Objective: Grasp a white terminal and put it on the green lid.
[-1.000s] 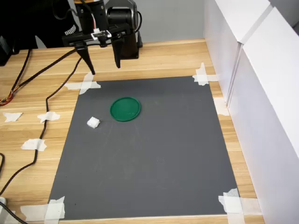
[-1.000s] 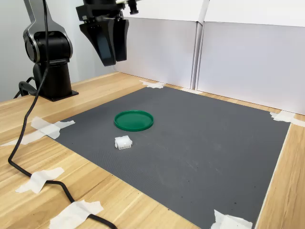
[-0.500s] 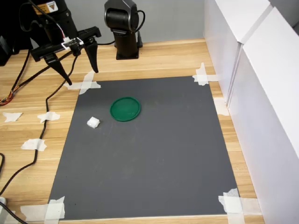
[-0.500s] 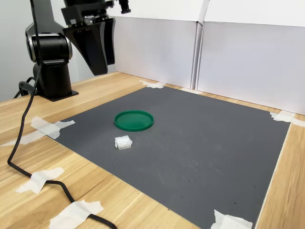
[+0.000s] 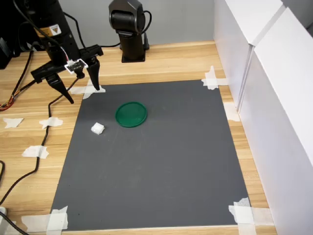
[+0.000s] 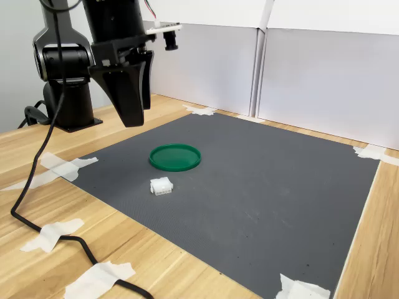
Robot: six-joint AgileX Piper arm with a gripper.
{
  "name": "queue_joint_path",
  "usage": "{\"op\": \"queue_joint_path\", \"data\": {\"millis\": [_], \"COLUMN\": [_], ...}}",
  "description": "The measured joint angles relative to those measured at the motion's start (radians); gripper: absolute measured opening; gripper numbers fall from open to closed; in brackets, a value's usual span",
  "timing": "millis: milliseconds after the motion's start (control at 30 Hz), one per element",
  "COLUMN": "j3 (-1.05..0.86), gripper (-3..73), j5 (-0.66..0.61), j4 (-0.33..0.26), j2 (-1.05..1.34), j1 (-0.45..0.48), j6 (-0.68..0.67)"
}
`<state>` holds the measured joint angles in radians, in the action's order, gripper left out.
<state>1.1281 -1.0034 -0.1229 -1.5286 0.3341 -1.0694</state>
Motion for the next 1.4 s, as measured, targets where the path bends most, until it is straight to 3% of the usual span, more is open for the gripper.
{"op": "queue_joint_path", "data": {"millis": [233,367,533,1100,1400], "j3": [0.0,0.0,0.0,-0.081,-0.081], "gripper": [68.4,68.4,68.4,68.4,68.3], "j5": [0.058,0.104,0.129,0.237,0.264], "j4": [0.004,0.056,0.067,0.098,0.146], "j2": [-0.032,-0.034,-0.035,-0.111,-0.189], "j1": [-0.006,-0.061,-0.125,-0.128,-0.128], "j6": [-0.003,-0.003,0.011,-0.002,-0.002]}}
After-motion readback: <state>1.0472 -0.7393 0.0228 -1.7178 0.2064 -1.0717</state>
